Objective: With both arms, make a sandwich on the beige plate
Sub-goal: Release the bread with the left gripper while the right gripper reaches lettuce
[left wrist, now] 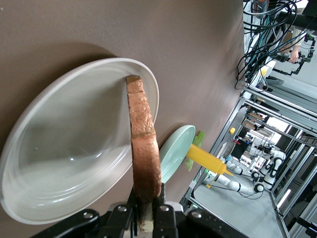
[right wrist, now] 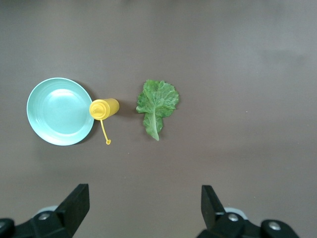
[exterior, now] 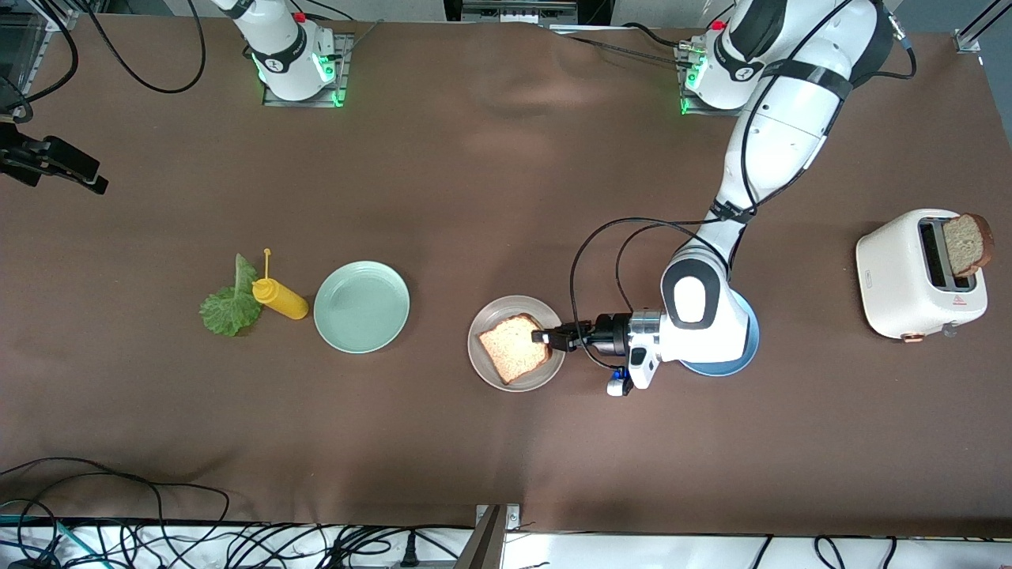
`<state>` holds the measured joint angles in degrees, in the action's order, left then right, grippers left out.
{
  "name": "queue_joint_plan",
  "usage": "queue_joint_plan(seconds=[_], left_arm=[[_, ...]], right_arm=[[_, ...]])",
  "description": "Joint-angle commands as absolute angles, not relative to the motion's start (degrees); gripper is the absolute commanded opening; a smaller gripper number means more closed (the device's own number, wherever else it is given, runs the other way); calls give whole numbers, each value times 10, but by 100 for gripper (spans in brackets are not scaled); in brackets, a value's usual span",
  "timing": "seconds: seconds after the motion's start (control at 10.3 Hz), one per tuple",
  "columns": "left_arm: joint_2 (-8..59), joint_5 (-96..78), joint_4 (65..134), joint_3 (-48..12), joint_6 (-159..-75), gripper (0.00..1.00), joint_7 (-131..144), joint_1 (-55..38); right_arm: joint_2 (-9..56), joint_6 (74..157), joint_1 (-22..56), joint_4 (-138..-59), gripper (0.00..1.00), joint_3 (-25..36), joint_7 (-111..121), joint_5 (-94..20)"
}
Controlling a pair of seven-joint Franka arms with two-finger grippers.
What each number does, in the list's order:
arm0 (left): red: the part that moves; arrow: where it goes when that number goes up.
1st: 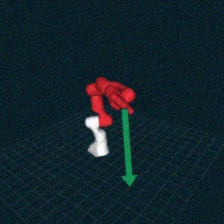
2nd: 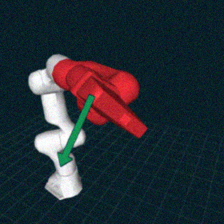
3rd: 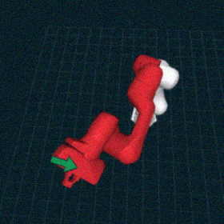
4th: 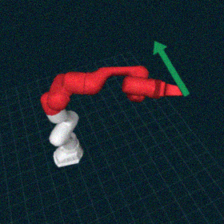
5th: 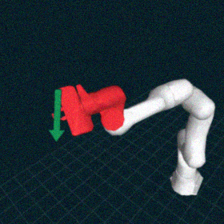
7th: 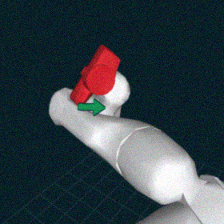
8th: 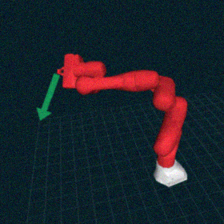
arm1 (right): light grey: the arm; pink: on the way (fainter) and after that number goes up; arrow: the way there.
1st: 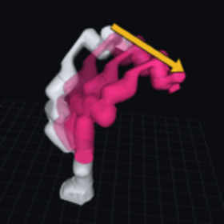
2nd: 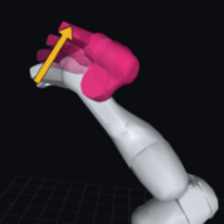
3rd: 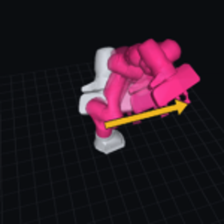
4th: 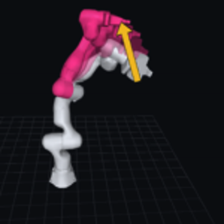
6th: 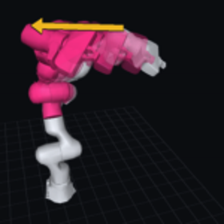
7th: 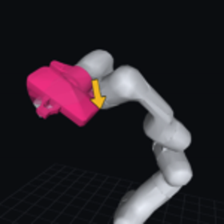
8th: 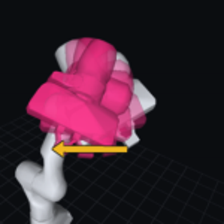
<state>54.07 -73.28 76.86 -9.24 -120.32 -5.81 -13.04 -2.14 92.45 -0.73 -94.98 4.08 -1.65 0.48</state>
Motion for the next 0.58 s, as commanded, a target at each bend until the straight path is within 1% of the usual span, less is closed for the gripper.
queue_joint_plan(seconds=[0.0,0.19,0.49], left_arm=[[541,-750,759,-87,-1209,100,-57,-132],[535,-734,758,-77,-1205,100,-57,-124],[536,-670,759,-76,-1202,100,-57,-95]], right_arm=[[-26,922,-10,-947,100,39,-21,4],[-25,920,-10,-947,100,38,-21,4],[-25,920,-10,-947,100,39,-12,4]])
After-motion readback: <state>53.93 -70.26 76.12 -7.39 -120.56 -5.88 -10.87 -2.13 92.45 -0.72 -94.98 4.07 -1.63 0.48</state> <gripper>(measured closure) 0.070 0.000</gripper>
